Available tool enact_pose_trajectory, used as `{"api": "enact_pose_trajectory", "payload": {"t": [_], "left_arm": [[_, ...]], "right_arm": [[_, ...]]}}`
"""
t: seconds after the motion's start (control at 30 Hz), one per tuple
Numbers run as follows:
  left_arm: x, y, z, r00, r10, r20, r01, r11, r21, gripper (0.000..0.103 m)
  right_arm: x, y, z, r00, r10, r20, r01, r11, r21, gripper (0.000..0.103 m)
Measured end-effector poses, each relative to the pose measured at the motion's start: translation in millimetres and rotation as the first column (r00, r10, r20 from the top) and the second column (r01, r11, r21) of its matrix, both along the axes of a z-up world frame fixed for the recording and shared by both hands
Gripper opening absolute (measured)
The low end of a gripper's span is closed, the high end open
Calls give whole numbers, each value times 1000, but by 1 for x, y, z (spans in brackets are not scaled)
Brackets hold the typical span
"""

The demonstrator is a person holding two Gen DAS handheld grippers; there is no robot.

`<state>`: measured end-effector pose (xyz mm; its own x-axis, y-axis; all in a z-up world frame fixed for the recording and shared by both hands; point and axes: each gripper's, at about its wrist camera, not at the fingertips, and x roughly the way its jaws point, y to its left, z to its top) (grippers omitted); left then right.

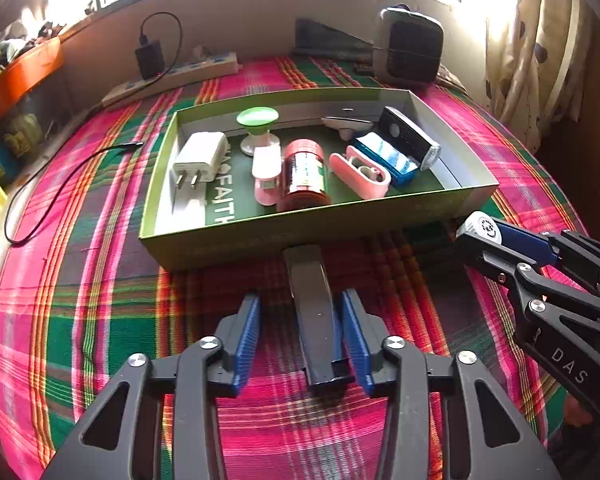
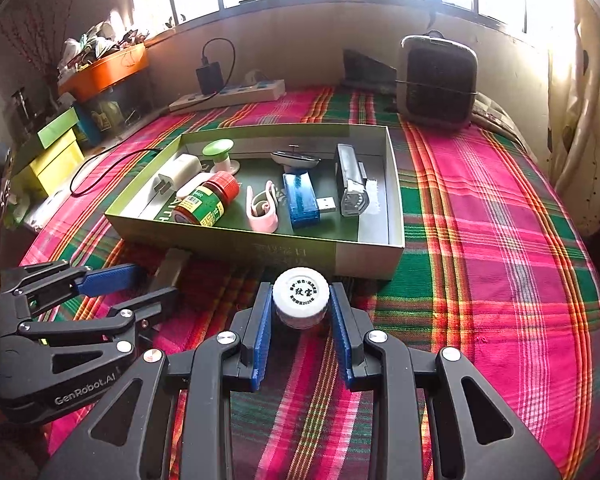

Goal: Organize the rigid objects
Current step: 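Grasp the black flat case with the left tool while the right tool holds the jar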

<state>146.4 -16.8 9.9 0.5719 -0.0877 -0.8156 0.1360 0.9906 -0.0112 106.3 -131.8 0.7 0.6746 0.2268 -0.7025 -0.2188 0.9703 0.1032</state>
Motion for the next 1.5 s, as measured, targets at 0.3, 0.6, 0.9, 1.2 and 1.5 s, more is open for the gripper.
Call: {"api": "enact_pose_trajectory", "payload": {"t": [0.3, 0.6, 0.9, 1.2, 1.5], "left_arm": [[-2, 8, 0, 1000, 3, 18, -3, 1000, 6, 23], [-5, 10, 0, 1000, 3, 23, -3, 1000, -13, 22], [-11, 12, 2, 1000, -3, 27, 4, 999, -33, 22], [-15, 14, 3, 999, -5, 33, 6, 999, -46, 22], [-22, 16, 7, 999, -5, 45, 8, 998, -57, 22]], "right_arm": [[0, 1, -2, 1000, 0, -4, 0, 1000, -7, 29], [1, 1, -4, 1000, -1, -9, 0, 1000, -12, 29], [1, 2, -4, 1000, 1, -6, -1, 1000, -20, 29], [-2, 5, -3, 1000, 4, 0, -4, 1000, -26, 29], [-9, 11, -1, 1000, 26, 9, -26, 999, -33, 29]]}}
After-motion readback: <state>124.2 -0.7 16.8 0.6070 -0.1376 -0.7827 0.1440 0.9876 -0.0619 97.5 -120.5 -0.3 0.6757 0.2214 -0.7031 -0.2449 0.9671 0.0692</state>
